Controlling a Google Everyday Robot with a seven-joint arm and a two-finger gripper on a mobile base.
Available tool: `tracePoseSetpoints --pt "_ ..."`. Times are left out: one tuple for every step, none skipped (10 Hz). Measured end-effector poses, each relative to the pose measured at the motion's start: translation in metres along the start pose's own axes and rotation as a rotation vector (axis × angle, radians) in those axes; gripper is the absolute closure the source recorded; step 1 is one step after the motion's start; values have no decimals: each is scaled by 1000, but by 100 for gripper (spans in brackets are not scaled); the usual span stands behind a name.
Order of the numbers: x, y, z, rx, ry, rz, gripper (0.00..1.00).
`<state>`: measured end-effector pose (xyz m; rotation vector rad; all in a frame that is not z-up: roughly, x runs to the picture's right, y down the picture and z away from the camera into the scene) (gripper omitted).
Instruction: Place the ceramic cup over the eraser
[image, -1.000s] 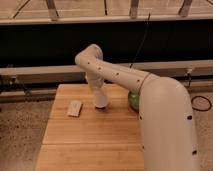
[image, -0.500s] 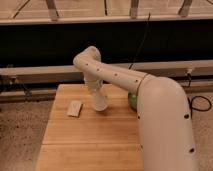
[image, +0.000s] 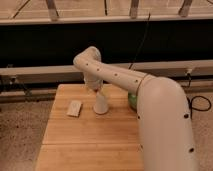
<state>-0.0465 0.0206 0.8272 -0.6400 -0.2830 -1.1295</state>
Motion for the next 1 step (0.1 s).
tracePoseSetpoints --pt "-1 0 1 -1 3 -3 20"
